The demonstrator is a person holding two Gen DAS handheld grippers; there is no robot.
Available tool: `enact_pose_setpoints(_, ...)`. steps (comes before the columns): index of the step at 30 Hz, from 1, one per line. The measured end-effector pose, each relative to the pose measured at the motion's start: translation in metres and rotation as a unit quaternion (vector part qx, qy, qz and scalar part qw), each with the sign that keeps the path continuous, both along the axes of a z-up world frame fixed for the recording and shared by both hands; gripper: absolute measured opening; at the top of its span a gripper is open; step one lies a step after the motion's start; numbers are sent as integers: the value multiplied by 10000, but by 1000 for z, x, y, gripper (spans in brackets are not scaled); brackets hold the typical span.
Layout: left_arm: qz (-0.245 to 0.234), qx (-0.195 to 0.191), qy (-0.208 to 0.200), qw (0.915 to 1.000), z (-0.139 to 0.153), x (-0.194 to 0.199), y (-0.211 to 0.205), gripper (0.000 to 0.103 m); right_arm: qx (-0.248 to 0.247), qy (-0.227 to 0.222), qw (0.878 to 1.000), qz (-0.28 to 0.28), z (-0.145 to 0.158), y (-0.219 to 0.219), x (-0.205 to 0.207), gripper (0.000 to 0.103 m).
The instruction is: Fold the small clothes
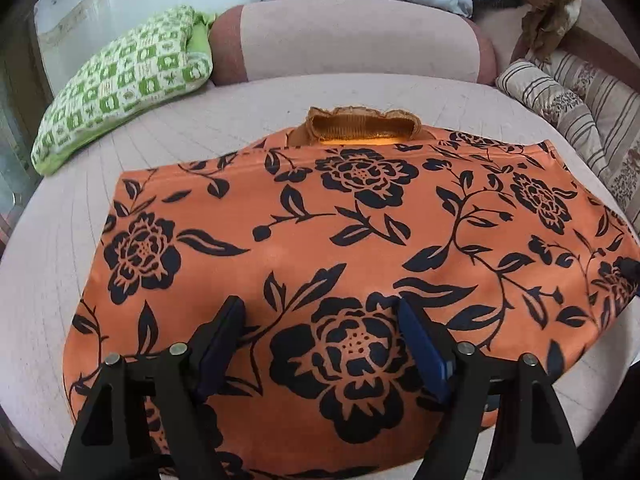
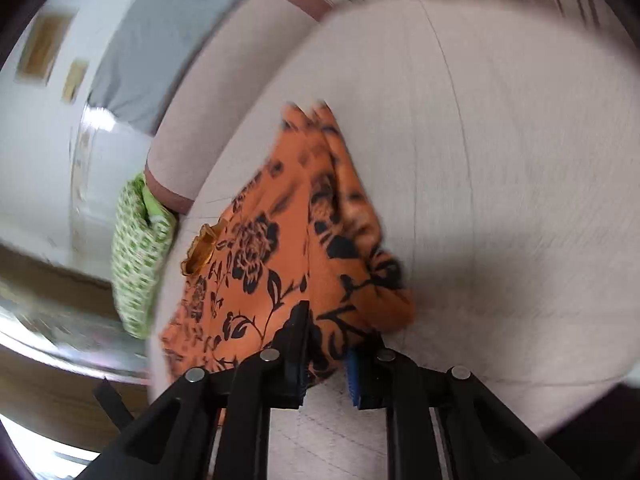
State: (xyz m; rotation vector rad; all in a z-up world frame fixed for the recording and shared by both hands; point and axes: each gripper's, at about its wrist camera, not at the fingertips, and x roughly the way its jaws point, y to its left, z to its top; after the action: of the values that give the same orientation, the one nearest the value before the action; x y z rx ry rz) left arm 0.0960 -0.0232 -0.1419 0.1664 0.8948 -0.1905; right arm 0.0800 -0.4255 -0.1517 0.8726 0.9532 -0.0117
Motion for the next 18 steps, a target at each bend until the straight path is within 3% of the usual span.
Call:
enact_pose_setpoints(2,9,26,45,10000,0,-1,-3,81,-170,449,9988,-3,-13,-2,2,20)
enact_pose_setpoints(3,-3,0,73,10000,0,1,-1,81,39,593,9982,28,-22,-4,2,21)
enact_pose_setpoints(4,-21,-36,95,9999,1,2,0,81,171,546,9984,-32,-23,-7,-1,29)
enact_pose_setpoints(7,-98,-73,65,9999,0,2,3,82,-116,432,9989,-149,0,-15,-9,78)
enact_pose_setpoints(11,-45,-106,61,9999,-1,4,2,83,-690,-95,9974,-175,39,-34,12,80)
enact_pose_setpoints(14,-23,-116,78,9999,-1,5,2,83,-312,-296,9986,294,33,-45,72,80)
enact_pose_setpoints(16,-27,-125,93,9999,-1,5,2,83,-90,-28,9979,635,13,-43,115,79)
enact_pose_setpoints(17,-32,-125,104,9999,-1,6,2,83,-21,192,9967,784,1,-40,135,73)
enact_pose_setpoints(18,-37,-125,119,9998,-1,6,2,83,26,397,9947,946,-12,-36,151,58)
